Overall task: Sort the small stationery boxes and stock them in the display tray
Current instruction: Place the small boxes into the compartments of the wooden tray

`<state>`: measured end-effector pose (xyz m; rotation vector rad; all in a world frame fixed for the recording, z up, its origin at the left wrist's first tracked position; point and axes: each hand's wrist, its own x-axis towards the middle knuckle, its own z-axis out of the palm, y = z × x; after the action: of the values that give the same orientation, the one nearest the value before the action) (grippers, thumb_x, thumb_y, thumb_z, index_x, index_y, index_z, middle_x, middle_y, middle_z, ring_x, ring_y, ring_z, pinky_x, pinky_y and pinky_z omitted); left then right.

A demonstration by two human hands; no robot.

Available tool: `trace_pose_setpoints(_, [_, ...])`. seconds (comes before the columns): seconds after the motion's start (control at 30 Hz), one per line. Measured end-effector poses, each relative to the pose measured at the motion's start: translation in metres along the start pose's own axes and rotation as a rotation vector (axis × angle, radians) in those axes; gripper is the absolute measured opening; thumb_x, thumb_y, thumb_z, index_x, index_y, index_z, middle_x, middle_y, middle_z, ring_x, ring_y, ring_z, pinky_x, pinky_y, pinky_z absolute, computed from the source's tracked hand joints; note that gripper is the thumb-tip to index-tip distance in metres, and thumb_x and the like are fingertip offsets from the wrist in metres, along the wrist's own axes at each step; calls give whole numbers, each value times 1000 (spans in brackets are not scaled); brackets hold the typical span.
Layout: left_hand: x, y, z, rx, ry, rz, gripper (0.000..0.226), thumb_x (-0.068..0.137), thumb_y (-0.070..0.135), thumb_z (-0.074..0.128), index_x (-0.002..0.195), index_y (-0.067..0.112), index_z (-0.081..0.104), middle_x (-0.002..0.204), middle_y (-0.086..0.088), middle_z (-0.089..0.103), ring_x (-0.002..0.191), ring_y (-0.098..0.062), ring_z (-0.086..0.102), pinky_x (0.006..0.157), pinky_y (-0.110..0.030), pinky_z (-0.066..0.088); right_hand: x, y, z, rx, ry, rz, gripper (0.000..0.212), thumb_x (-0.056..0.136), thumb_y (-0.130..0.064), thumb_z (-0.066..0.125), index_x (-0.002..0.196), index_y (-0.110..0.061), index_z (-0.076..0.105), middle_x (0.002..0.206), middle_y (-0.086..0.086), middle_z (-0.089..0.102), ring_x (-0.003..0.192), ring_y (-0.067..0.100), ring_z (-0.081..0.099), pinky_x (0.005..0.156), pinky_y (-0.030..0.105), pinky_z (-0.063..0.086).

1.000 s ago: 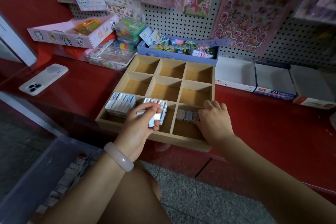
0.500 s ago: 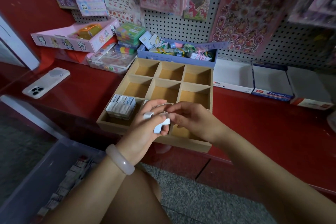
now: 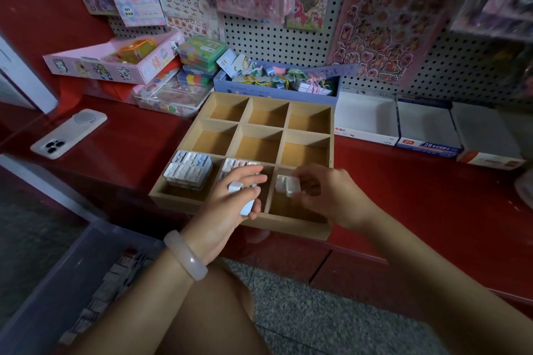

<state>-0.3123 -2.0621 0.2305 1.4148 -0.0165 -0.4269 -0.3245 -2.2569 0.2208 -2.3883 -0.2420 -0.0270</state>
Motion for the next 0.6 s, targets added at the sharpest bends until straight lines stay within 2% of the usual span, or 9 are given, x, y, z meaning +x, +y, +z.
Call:
trace_pose_setpoints(0.07, [1,1,-1,1,13,1,30,95,-2,45,110,18,61,112,-6,63,55,-9,49,52,-19,43,-4,5,0,-191,-32,42,27,87,-22,62,113,-14,62,103,6,68,92,20,65,80,34,53])
trace_pose_setpoints(0.13, [1,1,-1,0,16,-1,30,94,-2,45,111,17,61,109,-6,64,57,-9,49,52,-18,43,-6,5,4,-256,-60,45,25,89,-23,58,111,-14,62,104,7,68,93,24,64,79,38,52])
trace_pose_setpoints(0.27, [2,0,-2,18,6,-6,32,93,-4,45,113,16,62,110,-7,66,59,-11,50,54,-19,44,1,4,11,-337,-135,45,21,88,-22,56,109,-18,60,109,2,63,99,22,60,80,34,49])
trace_pose_setpoints(0.37, [2,0,-4,19,7,1,34,93,-5,45,112,17,63,109,-6,66,60,-12,50,54,-19,43,3,5,18,-369,-118,6,35,87,-25,61,121,-18,57,124,3,51,110,21,50,84,35,49])
trace_pose_setpoints(0.5, [3,-3,-7,7,11,12,36,93,-7,43,110,17,64,106,-7,66,60,-12,49,53,-20,42,8,7,24,-392,-47,-33,43,80,-31,70,121,-24,61,121,7,47,109,25,43,88,37,45])
trace_pose_setpoints(0.6, [3,-4,-7,-11,11,13,36,93,-8,43,109,17,64,106,-9,65,59,-12,48,51,-20,41,13,7,26,-456,-103,-11,45,82,-38,67,125,-30,57,124,4,43,113,24,38,91,32,35])
